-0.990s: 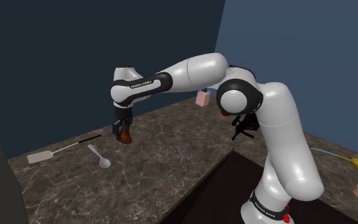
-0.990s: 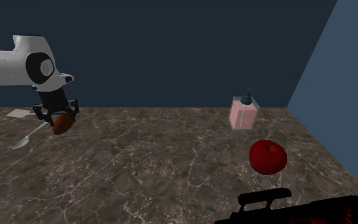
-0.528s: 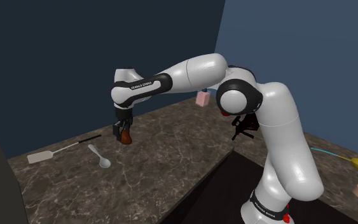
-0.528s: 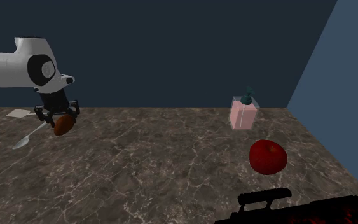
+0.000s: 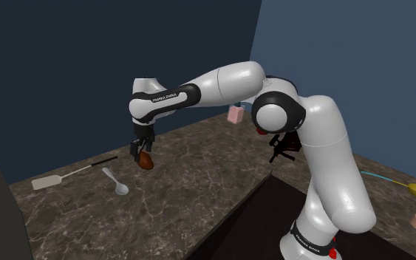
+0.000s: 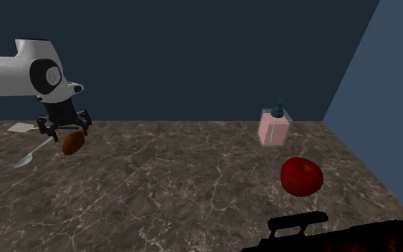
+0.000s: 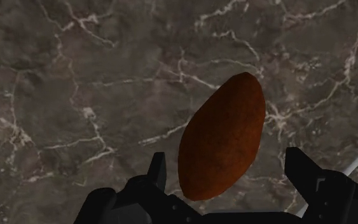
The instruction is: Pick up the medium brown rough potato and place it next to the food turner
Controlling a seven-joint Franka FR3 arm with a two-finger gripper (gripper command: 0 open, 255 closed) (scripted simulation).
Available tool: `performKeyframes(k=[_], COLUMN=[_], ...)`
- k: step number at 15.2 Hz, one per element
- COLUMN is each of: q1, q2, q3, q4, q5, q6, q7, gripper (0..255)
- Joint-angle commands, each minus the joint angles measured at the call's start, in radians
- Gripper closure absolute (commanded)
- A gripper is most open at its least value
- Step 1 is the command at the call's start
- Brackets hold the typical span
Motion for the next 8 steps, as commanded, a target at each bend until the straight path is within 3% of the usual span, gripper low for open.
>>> performKeyframes(k=[1,3,8], q1=[-0.002,-0.005,-0.005], q2=[-0.020,-0.037,-0.037], q3=[-0.003,-0.007,-0.007], q4=[0.019,0.053,0.053], q5=[-0.005,-0.010,-0.010], q6=[-0.039,-0.089,-0.089], q7=[0.003,0.007,0.007], gripper=[0,0,0])
